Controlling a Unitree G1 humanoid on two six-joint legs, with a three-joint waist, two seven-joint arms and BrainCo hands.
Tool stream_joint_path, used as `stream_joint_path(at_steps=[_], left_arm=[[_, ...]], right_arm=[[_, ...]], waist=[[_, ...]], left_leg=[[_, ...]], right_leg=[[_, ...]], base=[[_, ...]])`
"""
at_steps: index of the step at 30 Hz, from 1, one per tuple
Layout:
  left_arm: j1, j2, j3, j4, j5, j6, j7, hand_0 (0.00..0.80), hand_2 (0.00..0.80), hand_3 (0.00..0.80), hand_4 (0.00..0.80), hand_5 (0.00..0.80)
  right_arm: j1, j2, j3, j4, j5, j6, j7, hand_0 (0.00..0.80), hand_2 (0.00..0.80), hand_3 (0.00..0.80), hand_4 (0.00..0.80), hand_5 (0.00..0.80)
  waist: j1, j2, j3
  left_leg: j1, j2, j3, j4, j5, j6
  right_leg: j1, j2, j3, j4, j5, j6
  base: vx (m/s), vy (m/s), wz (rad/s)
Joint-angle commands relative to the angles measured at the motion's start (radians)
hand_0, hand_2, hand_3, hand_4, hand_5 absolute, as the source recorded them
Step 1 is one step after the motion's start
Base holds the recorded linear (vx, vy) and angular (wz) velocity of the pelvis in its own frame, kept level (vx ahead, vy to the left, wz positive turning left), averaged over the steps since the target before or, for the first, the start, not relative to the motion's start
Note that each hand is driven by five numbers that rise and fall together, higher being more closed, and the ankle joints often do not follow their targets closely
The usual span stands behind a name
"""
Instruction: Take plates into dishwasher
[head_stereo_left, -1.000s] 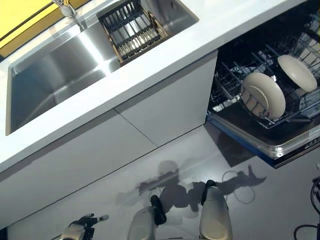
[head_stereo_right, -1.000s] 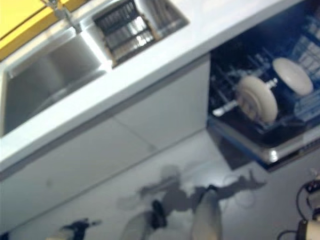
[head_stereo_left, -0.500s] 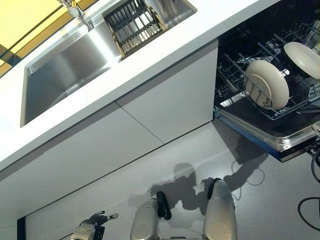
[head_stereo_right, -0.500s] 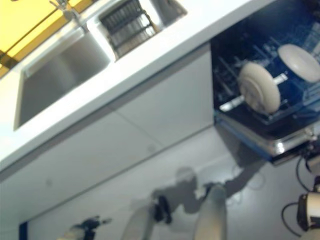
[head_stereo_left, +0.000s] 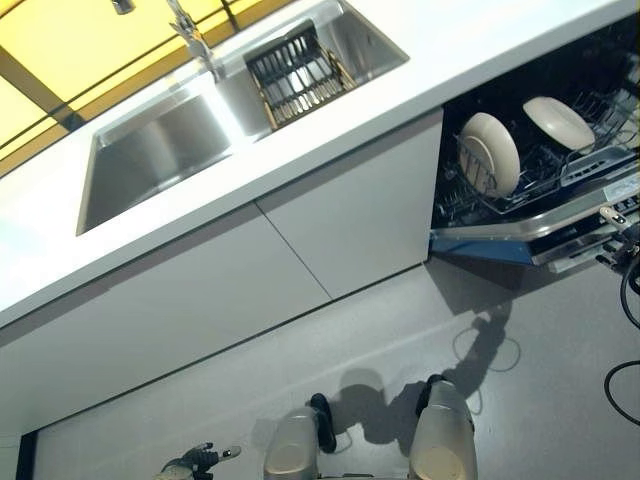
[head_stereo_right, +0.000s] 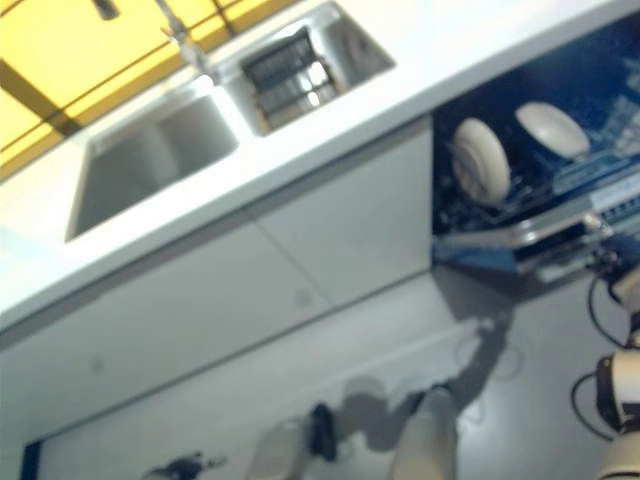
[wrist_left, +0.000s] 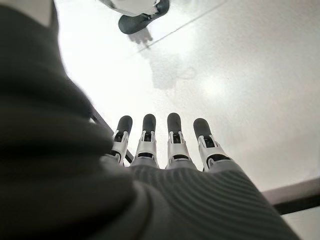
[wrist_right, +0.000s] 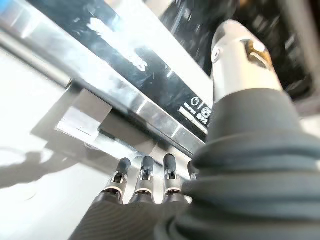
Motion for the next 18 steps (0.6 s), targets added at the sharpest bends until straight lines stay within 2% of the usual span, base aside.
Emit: stream_joint_path(at_steps=[1,5,9,12,14,18], left_arm=[[0.026,0.087,-0.005,-0.007,0.069,0.005,-0.001,0.000,0.000,0.000,0.000,0.000],[0.031,0.083,-0.013,0.011,0.091,-0.001,-0.010,0.000,0.000,0.000,0.000,0.000],[0.030,0.077,-0.011,0.038,0.094,-0.019,-0.006,0.000,0.000,0.000,0.000,0.000],[0.012,0.080,-0.006,0.066,0.081,-0.036,0.003,0.000,0.000,0.000,0.000,0.000],[0.004,0.080,0.003,0.077,0.072,-0.038,0.004,0.000,0.000,0.000,0.000,0.000],[-0.016,0.079,0.036,0.108,0.062,-0.044,-0.001,0.000,0.000,0.000,0.000,0.000]], right_arm=[[-0.240,0.058,-0.001,-0.123,-0.026,-0.096,0.117,0.000,0.000,0.000,0.000,0.000],[-0.195,0.045,-0.007,-0.109,-0.120,-0.077,0.113,0.000,0.000,0.000,0.000,0.000],[-0.113,0.050,0.007,-0.098,-0.348,-0.084,0.095,0.000,0.000,0.000,0.000,0.000],[0.026,0.075,0.028,-0.121,-0.505,-0.102,0.086,0.000,0.000,0.000,0.000,0.000],[0.109,0.098,0.025,-0.135,-0.520,-0.103,0.092,0.000,0.000,0.000,0.000,0.000],[0.355,0.219,-0.032,-0.199,-0.554,-0.122,0.077,0.000,0.000,0.000,0.000,0.000]], waist=[[0.096,-0.127,-0.096],[0.095,-0.143,-0.121],[0.089,-0.165,-0.146],[0.077,-0.198,-0.178],[0.069,-0.212,-0.196],[0.046,-0.233,-0.240]], left_leg=[[-0.052,0.010,0.023,0.235,0.063,-0.009],[-0.013,-0.001,0.031,0.181,0.062,-0.012],[0.043,-0.020,0.046,0.075,0.062,-0.016],[0.101,-0.054,0.058,-0.076,0.050,-0.009],[0.121,-0.067,0.061,-0.152,0.059,-0.005],[0.177,-0.085,0.074,-0.302,0.096,-0.002]], right_leg=[[0.166,0.025,0.015,-0.063,-0.011,-0.043],[0.218,0.033,0.013,-0.143,0.020,-0.026],[0.266,0.036,0.013,-0.257,0.073,0.005],[0.287,0.035,0.018,-0.375,0.148,0.047],[0.292,0.034,0.018,-0.432,0.188,0.067],[0.316,0.047,0.016,-0.548,0.254,0.104]], base=[[0.132,0.012,0.08],[0.090,0.043,0.32],[0.041,0.085,0.14],[-0.030,0.094,0.00],[-0.015,0.088,-0.03],[-0.004,0.091,-0.04]])
